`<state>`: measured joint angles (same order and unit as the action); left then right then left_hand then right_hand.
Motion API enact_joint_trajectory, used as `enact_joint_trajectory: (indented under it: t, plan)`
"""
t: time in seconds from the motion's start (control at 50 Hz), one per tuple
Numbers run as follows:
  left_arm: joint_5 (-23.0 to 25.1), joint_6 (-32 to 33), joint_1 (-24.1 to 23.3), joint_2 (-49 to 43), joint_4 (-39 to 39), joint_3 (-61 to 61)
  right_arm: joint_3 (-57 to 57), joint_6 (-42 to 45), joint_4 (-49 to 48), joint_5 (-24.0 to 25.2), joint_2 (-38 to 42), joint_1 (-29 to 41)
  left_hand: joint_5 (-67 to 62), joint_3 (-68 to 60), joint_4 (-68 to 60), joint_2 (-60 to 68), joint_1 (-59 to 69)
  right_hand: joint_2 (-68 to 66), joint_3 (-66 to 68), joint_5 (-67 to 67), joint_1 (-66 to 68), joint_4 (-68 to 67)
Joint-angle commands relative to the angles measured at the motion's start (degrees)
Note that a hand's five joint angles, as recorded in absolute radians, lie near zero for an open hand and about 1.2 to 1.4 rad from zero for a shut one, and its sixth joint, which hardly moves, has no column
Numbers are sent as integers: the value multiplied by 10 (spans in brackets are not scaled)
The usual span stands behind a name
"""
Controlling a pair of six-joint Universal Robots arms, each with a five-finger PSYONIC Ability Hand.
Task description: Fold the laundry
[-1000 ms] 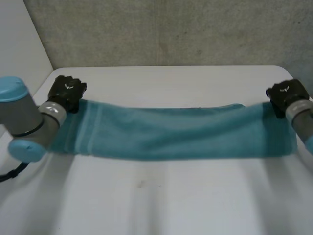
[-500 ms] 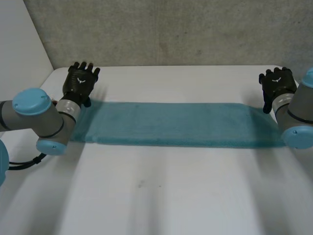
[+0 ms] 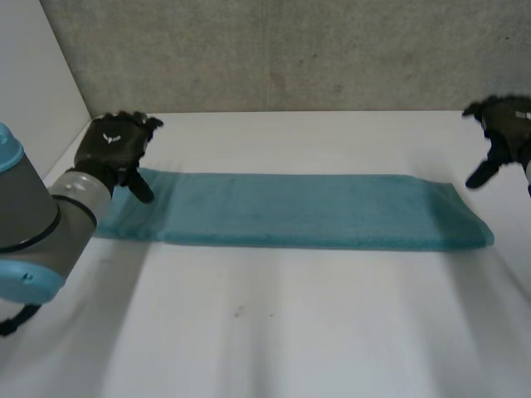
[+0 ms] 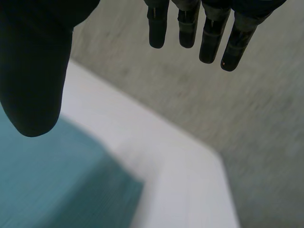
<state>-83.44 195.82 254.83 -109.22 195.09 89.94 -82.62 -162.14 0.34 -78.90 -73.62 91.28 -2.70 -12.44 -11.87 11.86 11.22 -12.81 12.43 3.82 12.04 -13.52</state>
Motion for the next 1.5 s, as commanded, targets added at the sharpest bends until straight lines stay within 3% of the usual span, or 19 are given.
enact_joint_trajectory:
  t: [0.02,0.06,0.26,0.78,0.84,0.88,0.96,1.02,1.2,1.3,1.42,1.5]
  plan:
    - [-3,-57,-14,22,-9,29,-47,34,61,23,8,-12,11,9,3,-3,3,-94,97,83,101,-86]
    - [-7,-58,-7,21,16,35,-84,66,13,48,15,-22,6,4,-2,2,8,-193,196,183,200,-186]
    - [-44,-57,-2,14,100,83,-141,114,-146,59,88,-43,3,0,-5,5,12,-259,262,249,266,-252]
    - [-44,-57,-2,13,115,110,-107,133,-152,58,167,-57,5,2,-4,4,10,-371,375,361,379,-364]
    - [-44,-57,-2,12,116,110,-105,140,-151,56,170,-58,5,2,-4,4,10,-417,420,407,424,-410]
    - [-44,-57,-2,12,118,110,-97,145,-150,52,175,-63,5,2,-4,4,10,-654,658,644,662,-647]
    - [-44,-57,-1,12,121,111,-82,147,-147,52,183,-77,5,2,-4,4,10,-672,676,662,680,-665]
    - [-44,-57,0,12,122,111,-69,150,-138,45,190,-87,5,2,-4,4,10,-672,676,662,680,-665]
    - [-44,-57,-1,14,121,113,1,169,-83,-66,191,-173,5,2,-4,4,10,-672,676,662,680,-665]
    - [-45,-57,-1,15,121,113,34,198,-83,-92,188,-197,5,2,-4,4,10,-672,676,662,680,-665]
    - [-45,-57,-3,17,120,113,76,232,-76,-95,178,-184,5,2,-4,4,10,-672,676,662,680,-665]
    - [-46,-57,-3,19,120,113,93,226,-77,-93,150,-91,5,2,-4,4,10,-672,676,662,680,-665]
